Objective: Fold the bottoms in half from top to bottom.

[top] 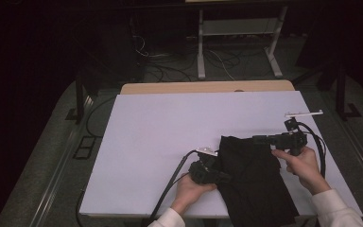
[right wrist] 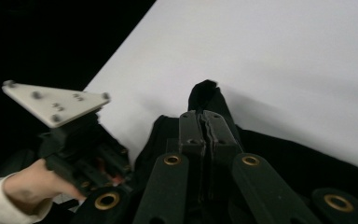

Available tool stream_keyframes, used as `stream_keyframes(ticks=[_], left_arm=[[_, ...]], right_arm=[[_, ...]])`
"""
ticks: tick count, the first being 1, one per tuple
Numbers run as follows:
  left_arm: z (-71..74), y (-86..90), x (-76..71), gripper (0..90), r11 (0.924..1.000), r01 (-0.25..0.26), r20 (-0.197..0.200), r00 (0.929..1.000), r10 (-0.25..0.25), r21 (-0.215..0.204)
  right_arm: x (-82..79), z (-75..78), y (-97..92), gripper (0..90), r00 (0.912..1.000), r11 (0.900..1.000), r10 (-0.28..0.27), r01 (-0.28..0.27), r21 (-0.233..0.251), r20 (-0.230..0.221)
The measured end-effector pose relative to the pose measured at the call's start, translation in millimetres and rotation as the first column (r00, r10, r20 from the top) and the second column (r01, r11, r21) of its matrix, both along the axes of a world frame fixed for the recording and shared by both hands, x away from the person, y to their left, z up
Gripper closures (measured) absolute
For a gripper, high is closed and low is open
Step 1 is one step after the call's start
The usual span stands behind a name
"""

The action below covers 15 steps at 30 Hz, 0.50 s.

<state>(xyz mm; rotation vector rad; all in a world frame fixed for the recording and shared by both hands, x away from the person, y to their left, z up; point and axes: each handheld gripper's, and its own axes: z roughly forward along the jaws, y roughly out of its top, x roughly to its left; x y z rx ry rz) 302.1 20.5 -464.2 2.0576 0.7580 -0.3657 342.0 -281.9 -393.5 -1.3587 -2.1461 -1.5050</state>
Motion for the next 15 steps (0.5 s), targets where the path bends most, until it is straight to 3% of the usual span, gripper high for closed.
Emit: stream_keyframes(ticks=[10, 15], left_arm=[[0.5, -0.5, -1.2, 77.4, 1.0, -0.007, 0.016, 0.9998, 0.007, 0.004], [1.5, 1.1, 0.5, 66.9, 0.9997, -0.018, 0.003, 0.9998, 0.018, -0.017]], right_arm=[[-29.0, 13.1, 3.4, 86.3, 0.9984, 0.9993, 0.031, -0.032, 0.016, 0.046], [-43.4, 15.5, 1.9, 86.2, 0.9975, 0.9982, 0.051, -0.052, 0.028, 0.048]])
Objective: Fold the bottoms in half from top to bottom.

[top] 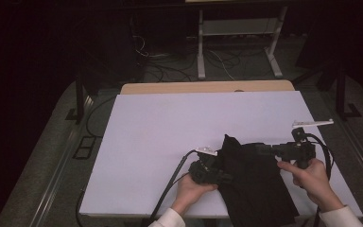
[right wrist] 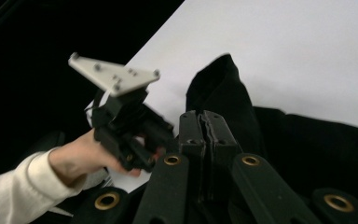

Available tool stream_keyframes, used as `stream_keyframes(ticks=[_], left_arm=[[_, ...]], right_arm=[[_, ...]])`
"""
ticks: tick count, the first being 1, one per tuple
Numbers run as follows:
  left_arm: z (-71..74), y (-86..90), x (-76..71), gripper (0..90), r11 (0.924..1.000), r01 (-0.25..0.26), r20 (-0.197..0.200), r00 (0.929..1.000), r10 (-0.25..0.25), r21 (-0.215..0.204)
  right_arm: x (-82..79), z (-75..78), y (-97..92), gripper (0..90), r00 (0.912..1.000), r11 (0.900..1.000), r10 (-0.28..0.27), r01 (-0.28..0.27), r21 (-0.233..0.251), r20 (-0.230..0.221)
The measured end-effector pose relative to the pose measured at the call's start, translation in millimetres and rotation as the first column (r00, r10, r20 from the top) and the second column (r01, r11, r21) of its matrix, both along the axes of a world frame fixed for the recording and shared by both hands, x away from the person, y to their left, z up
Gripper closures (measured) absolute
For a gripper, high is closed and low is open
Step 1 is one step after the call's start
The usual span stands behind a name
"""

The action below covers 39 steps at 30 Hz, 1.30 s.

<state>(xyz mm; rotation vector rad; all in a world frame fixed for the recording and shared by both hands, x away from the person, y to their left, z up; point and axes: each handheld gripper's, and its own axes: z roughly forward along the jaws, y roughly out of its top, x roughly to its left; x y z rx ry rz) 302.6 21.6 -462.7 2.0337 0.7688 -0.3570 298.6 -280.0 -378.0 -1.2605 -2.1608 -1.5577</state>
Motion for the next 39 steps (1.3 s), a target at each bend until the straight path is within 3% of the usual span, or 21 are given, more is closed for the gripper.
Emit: stream_keyframes(ticks=[9, 12, 20, 24, 31, 39], left_arm=[[7.3, 8.0, 1.2, 45.3, 0.9992, -0.037, 0.027, 0.9989, 0.037, -0.014], [12.4, 14.2, 0.5, 39.6, 0.9987, -0.044, 0.06, 0.9971, 0.046, -0.025], [24.6, 36.2, -1.0, 34.6, 0.9937, -0.07, 0.135, 0.9875, 0.081, -0.088], [29.6, 45.4, 0.9, 34.6, 0.9861, -0.093, 0.147, 0.9826, 0.113, -0.138], [36.5, 56.5, 6.7, 35.2, 0.9763, -0.155, 0.166, 0.9697, 0.179, -0.151], [35.7, 56.4, 12.0, 35.1, 0.9717, -0.185, 0.163, 0.9644, 0.208, -0.147]], right_arm=[[-22.9, -2.9, -7.3, 86.2, 0.9999, 0.9998, 0.011, -0.011, 0.015, -0.008], [-29.8, -4.0, -9.9, 86.2, 0.9997, 0.9996, 0.016, -0.015, 0.024, -0.018], [-41.7, -4.3, -15.1, 86.2, 0.9998, 0.9991, 0.009, -0.009, 0.041, -0.019], [-48.3, -3.9, -15.0, 86.2, 0.9997, 0.9992, 0.016, -0.016, 0.038, -0.017], [-63.4, -3.5, -18.3, 86.2, 0.9989, 0.9981, 0.043, -0.043, 0.044, -0.015], [-80.3, -10.7, -25.0, 86.1, 0.9967, 0.9968, 0.071, -0.07, 0.038, -0.04]])
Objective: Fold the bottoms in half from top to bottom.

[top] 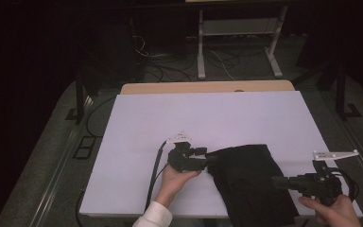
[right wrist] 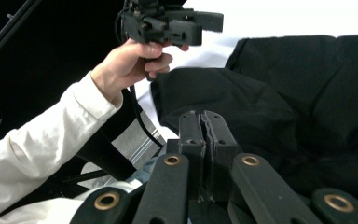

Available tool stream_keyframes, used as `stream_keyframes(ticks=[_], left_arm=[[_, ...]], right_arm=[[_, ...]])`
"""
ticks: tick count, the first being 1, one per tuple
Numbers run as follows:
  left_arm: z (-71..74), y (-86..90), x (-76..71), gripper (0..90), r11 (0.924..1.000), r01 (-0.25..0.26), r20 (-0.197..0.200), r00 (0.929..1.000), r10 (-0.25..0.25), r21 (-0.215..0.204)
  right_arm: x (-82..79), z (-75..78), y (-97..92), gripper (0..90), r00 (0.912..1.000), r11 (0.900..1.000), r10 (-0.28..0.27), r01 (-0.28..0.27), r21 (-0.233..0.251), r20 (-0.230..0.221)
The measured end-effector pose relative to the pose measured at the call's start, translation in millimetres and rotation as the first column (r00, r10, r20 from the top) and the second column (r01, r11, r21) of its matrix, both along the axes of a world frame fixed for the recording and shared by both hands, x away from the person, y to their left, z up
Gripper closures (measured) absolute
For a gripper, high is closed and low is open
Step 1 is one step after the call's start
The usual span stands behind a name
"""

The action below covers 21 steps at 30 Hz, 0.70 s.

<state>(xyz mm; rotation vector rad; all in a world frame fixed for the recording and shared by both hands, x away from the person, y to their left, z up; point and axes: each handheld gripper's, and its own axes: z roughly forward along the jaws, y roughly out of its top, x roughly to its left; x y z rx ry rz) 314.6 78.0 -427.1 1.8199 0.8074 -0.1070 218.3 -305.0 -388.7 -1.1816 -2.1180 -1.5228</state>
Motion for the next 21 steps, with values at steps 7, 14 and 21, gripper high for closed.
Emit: stream_keyframes(ticks=[7, 14, 21], left_arm=[[-1.8, -1.8, 1.5, 34.9, 1.0, 0.0, -0.011, 0.9999, 0.0, -0.003], [0.7, -2.6, 2.6, 29.2, 1.0, 0.004, -0.016, 0.9999, -0.004, -0.001], [-0.8, -3.9, 4.7, 22.8, 0.9998, 0.021, -0.041, 0.9989, -0.021, -0.001]], right_arm=[[-7.7, -6.0, -2.3, 66.9, 0.9997, 0.9984, 0.018, -0.018, -0.053, -0.015], [0.2, -6.3, 4.0, 44.7, 0.9999, 0.9897, 0.002, 0.0, -0.143, 0.015], [20.6, -7.5, 11.0, 17.9, 0.9964, 0.9692, -0.015, 0.035, -0.244, 0.083]])
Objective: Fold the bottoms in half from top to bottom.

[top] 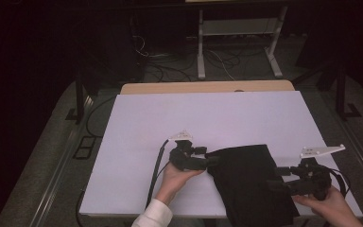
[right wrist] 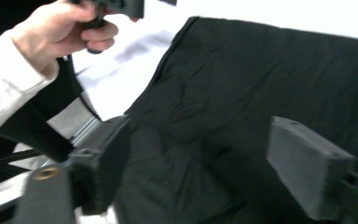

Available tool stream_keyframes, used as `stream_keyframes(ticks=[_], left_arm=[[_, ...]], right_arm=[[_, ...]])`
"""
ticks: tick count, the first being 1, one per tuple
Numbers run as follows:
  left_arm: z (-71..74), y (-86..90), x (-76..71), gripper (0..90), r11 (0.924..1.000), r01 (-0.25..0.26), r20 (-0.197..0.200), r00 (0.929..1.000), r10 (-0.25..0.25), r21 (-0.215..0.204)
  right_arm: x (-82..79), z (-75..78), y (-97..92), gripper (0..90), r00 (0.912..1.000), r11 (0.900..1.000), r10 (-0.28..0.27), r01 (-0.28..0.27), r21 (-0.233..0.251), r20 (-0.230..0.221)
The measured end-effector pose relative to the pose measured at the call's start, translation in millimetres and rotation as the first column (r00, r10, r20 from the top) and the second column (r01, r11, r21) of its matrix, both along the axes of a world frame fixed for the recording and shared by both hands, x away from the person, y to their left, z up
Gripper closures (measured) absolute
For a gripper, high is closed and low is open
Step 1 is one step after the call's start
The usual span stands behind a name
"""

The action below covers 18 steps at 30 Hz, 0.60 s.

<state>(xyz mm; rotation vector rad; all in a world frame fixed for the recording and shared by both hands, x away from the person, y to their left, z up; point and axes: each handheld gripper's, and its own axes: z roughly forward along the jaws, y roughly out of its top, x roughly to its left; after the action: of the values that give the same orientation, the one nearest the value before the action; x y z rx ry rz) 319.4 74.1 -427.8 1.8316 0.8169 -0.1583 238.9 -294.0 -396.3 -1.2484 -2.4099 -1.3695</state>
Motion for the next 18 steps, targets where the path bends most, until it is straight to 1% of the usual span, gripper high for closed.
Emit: stream_keyframes(ticks=[3, 6, 8, 11, 16, 18], left_arm=[[-0.8, -0.2, 0.6, 21.8, 1.0, 0.001, -0.003, 1.0, -0.001, 0.009], [-1.6, 0.6, 2.5, 19.8, 0.9999, 0.003, -0.005, 1.0, -0.003, 0.01], [-1.7, 0.4, 3.8, 18.0, 0.9998, 0.001, -0.01, 1.0, -0.001, 0.02], [-1.0, -0.6, 6.5, 16.3, 0.9993, 0.006, -0.01, 0.9999, -0.006, 0.036], [0.5, -4.2, 10.4, 15.3, 0.9982, 0.008, -0.004, 1.0, -0.008, 0.059], [0.2, -5.7, 12.1, 15.2, 0.9983, 0.009, -0.004, 1.0, -0.008, 0.057]], right_arm=[[11.3, 0.9, -0.2, 13.9, 0.9996, 0.9998, -0.004, 0.005, -0.018, 0.028], [22.6, 2.6, -0.2, 13.4, 0.9984, 0.9991, -0.005, 0.008, -0.042, 0.056], [28.2, 3.4, 0.5, 9.4, 0.9981, 0.9986, -0.013, 0.016, -0.05, 0.06], [37.1, 3.9, 1.7, 5.6, 0.9971, 0.9972, -0.014, 0.019, -0.072, 0.074], [49.8, 2.4, 2.2, 0.1, 0.9972, 0.9971, 0.002, 0.004, -0.076, 0.075], [54.2, 1.4, 1.8, 0.1, 0.997, 0.997, 0.003, 0.003, -0.078, 0.078]])
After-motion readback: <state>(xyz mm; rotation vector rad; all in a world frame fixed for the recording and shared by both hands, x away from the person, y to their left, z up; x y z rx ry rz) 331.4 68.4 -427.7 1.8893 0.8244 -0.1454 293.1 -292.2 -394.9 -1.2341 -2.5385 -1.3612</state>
